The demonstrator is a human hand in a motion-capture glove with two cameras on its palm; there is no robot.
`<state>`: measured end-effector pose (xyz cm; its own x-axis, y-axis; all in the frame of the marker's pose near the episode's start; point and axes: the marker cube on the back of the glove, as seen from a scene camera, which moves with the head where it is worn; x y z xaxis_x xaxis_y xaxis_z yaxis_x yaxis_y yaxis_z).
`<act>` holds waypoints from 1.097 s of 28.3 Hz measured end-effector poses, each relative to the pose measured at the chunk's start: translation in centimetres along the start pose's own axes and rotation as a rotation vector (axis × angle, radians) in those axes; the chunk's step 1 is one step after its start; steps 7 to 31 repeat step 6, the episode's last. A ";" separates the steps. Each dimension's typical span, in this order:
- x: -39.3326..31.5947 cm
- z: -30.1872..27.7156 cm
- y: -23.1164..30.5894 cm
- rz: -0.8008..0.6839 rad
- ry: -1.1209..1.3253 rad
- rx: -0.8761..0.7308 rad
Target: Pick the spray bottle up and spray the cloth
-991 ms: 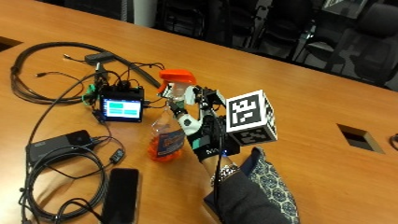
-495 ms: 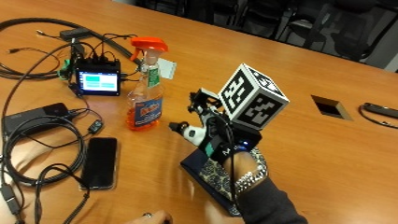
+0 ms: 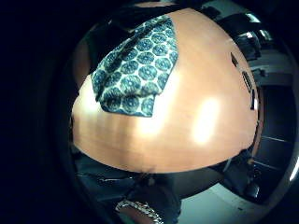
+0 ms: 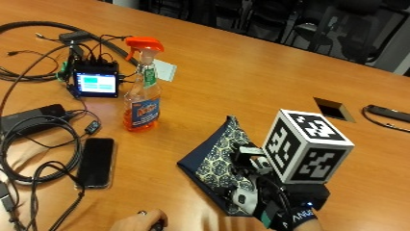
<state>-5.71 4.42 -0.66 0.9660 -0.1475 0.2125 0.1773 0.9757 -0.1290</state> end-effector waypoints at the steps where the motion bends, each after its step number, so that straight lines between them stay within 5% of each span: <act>1: 0.3 0.1 0.5 0.010 0.005 -0.001; 31: 1.2 -0.1 1.5 0.017 0.031 -0.019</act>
